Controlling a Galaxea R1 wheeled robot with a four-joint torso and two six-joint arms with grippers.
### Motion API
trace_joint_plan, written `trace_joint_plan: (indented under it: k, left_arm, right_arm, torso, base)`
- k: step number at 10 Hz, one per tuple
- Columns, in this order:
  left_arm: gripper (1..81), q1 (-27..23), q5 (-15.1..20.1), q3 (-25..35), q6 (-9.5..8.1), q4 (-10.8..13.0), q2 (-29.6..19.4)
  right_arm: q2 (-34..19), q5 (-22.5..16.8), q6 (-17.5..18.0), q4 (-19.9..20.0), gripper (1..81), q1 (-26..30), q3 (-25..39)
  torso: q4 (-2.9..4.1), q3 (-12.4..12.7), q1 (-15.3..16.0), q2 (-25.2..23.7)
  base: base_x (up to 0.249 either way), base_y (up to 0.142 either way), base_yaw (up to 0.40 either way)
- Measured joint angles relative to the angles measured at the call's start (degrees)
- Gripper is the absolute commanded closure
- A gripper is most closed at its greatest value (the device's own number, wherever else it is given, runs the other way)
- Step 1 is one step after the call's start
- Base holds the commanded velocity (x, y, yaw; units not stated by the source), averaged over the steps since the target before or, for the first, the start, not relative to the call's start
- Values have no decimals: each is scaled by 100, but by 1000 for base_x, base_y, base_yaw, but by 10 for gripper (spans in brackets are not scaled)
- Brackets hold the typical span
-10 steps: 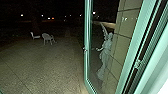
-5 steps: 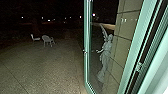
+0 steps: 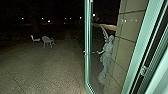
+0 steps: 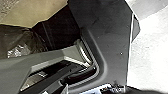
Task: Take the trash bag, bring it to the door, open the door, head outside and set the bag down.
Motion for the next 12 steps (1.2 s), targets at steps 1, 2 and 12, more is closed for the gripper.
trace_joint_plan:
  k: [1,2,12]
  left_arm:
    - [811,15,15,39,0,0,46]
    - [811,28,6,33,0,0,-5]
    - [811,-46,-16,50,2,-2,13]
  right_arm:
    - [-44,-4,0,0,10,-7,-15]
    - [9,-4,0,-2,10,-49,-17]
    - [-39,49,1,0,10,48,-37]
  torso:
    - [0,0,-2,0]
    - [0,0,-2,-2]
    - [-2,-2,13,2]
  base:
    - [101,0,0]
    - [102,0,0]
    - [101,0,0]
